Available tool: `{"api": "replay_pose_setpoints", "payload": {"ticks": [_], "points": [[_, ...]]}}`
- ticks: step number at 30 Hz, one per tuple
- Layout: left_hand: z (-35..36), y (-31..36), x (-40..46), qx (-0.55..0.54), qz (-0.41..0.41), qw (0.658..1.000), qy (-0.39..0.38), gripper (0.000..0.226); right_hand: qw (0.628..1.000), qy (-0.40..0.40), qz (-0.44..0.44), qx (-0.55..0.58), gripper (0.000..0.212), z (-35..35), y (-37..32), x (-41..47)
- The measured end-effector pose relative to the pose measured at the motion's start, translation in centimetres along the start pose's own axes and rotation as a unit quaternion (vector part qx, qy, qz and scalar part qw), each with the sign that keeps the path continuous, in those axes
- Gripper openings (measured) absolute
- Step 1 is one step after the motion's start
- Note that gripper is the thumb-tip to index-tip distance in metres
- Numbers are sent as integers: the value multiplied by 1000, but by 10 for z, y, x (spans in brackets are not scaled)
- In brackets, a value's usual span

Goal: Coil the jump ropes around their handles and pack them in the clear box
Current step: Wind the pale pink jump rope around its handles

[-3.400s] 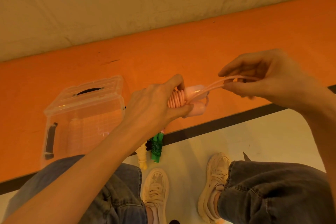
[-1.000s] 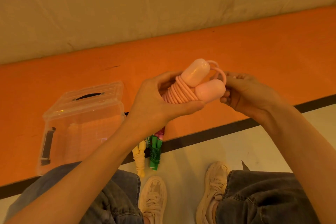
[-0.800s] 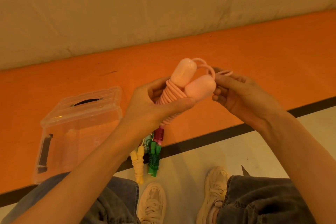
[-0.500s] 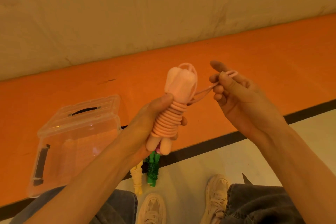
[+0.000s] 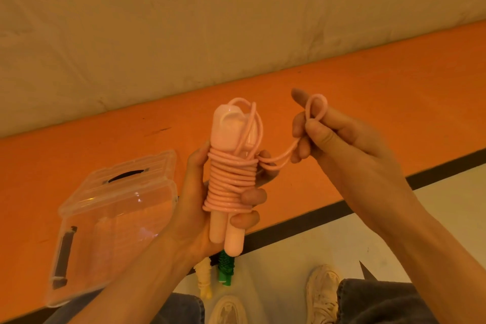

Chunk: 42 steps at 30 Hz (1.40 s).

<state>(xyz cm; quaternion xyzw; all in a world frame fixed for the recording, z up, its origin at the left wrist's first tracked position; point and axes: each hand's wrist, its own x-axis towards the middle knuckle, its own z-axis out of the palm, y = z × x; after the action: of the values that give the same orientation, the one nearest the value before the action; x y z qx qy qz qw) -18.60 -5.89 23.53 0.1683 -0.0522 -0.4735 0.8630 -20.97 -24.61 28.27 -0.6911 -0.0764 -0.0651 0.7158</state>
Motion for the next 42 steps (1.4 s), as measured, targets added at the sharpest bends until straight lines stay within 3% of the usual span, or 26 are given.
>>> {"api": "replay_pose_setpoints", "payload": {"ticks": [3,7,12,16,20,25,31,37,42], "points": [[3,3,1,-3,-2,1000,-28,58,1000,3,-6,-13,25,0,-4,0],[2,-2,1,29,-4,999,-37,57,1000,7,7,-28,42,0,-2,1],[2,-1,1,21,-3,999,-45,57,996,25,6,-80,12,1,1,0],[-1,-2,1,4,-7,998,-60,56,994,35,-4,-104,19,8,2,-2],[-1,-1,0,23,3,998,-52,55,994,-5,24,-109,23,8,-1,-2],[-2,0,0,32,6,998,-60,55,997,-15,54,-61,21,6,-1,-1],[-2,-1,0,85,3,994,-64,53,997,54,47,-31,12,3,-2,-2],[-2,0,0,223,38,974,-7,52,995,70,56,-36,24,3,-4,-5],[-2,-3,1,210,36,977,-16,54,994,74,81,-25,14,-1,-4,-4]]}}
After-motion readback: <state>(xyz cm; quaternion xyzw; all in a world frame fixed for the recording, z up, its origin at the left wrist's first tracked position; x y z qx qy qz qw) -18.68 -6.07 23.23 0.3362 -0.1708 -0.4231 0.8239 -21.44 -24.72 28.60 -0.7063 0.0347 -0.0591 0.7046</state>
